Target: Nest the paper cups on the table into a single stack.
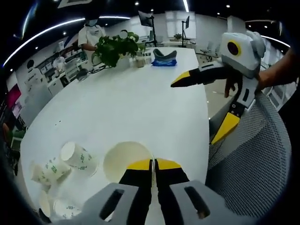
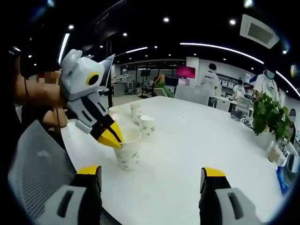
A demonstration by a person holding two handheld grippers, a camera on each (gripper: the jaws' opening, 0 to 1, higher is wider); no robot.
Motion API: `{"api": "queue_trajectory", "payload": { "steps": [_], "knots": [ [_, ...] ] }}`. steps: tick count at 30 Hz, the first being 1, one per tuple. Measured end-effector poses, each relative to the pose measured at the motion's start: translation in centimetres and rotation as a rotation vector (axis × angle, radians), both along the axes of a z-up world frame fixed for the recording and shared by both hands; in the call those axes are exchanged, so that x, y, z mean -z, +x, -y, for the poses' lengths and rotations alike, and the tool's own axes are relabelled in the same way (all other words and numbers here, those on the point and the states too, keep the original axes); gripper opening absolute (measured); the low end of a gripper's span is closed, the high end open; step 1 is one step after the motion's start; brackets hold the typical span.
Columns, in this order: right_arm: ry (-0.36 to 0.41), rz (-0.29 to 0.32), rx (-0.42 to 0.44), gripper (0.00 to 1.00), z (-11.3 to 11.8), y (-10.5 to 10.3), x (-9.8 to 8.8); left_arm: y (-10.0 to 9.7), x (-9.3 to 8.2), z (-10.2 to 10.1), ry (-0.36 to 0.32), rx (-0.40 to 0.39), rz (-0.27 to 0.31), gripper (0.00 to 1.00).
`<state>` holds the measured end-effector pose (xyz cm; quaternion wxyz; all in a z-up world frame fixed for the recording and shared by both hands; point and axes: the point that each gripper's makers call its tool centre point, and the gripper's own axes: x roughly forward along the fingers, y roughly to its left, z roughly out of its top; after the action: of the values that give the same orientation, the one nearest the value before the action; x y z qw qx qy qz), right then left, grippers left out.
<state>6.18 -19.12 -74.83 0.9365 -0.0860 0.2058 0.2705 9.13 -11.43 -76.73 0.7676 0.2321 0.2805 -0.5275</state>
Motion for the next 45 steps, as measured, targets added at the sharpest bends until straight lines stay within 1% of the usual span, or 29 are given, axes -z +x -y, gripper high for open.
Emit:
{"api": "queue_trajectory", "payload": {
  "steps": [5,8,13,14,16,20,22,24,27,30,31,33,36,38,40,41,43,44,45],
  "knots": [
    [-0.009,0.006,0.001,0.87,0.3,0.1,0.1,-0.2,0.9,0.2,-0.001,0.012,-0.024,0.01],
    [-0.011,0.006,0.002,0.87,0.3,0.1,0.2,-0.1,1.4,0.1,-0.001,0.018,-0.022,0.01],
    [-0.014,0.002,-0.002,0.87,0.3,0.1,0.3,-0.4,1.0,0.3,-0.014,0.034,-0.027,0.02],
    [-0.018,0.002,-0.003,0.87,0.2,0.1,0.3,-0.2,0.9,0.3,-0.025,0.031,-0.020,0.04],
    [-0.022,0.001,-0.005,0.87,0.2,0.0,0.3,0.1,0.7,0.2,-0.041,0.018,-0.023,0.07],
    [-0.021,0.004,-0.005,0.88,0.3,0.1,0.3,0.0,0.0,0.5,-0.069,0.003,-0.022,0.12],
    [-0.020,0.002,-0.003,0.88,0.3,0.1,0.3,0.2,-0.6,0.7,-0.109,-0.001,-0.020,0.16],
    [-0.018,-0.004,-0.003,0.89,0.2,0.0,0.4,0.6,-1.1,0.5,-0.139,-0.021,-0.014,0.22],
    [-0.014,-0.008,-0.002,0.93,0.2,0.0,0.5,1.4,-2.0,0.0,-0.185,-0.061,-0.006,0.27],
    [-0.020,0.009,0.003,0.98,0.3,0.2,0.3,2.7,-3.4,-0.8,-0.264,-0.121,0.008,0.32],
    [-0.038,0.030,0.012,1.00,0.7,0.4,0.1,3.0,-3.8,-1.1,-0.287,-0.137,0.009,0.33],
    [-0.043,0.036,0.018,1.00,0.8,0.5,0.0,3.8,-4.5,-2.0,-0.315,-0.179,0.017,0.33],
    [-0.041,0.030,0.022,1.00,0.9,0.5,0.2,6.0,-5.2,-4.5,-0.353,-0.263,0.033,0.33],
    [-0.039,0.030,0.018,1.00,0.9,0.5,0.2,7.0,-5.9,-5.8,-0.354,-0.303,0.052,0.32],
    [-0.037,0.028,0.014,1.00,0.8,0.4,0.2,8.1,-6.0,-7.3,-0.350,-0.323,0.078,0.32],
    [-0.037,0.026,0.013,1.00,0.8,0.4,0.3,9.3,-6.0,-8.7,-0.352,-0.361,0.098,0.32],
    [-0.038,0.024,0.011,1.00,0.7,0.4,0.2,10.3,-5.8,-10.3,-0.358,-0.402,0.098,0.33],
    [-0.037,0.024,0.010,1.00,0.6,0.3,0.2,10.7,-5.7,-11.0,-0.351,-0.429,0.102,0.33],
    [-0.035,0.024,0.009,1.00,0.5,0.3,0.2,11.6,-5.4,-12.5,-0.331,-0.455,0.114,0.33]
  ]
}}
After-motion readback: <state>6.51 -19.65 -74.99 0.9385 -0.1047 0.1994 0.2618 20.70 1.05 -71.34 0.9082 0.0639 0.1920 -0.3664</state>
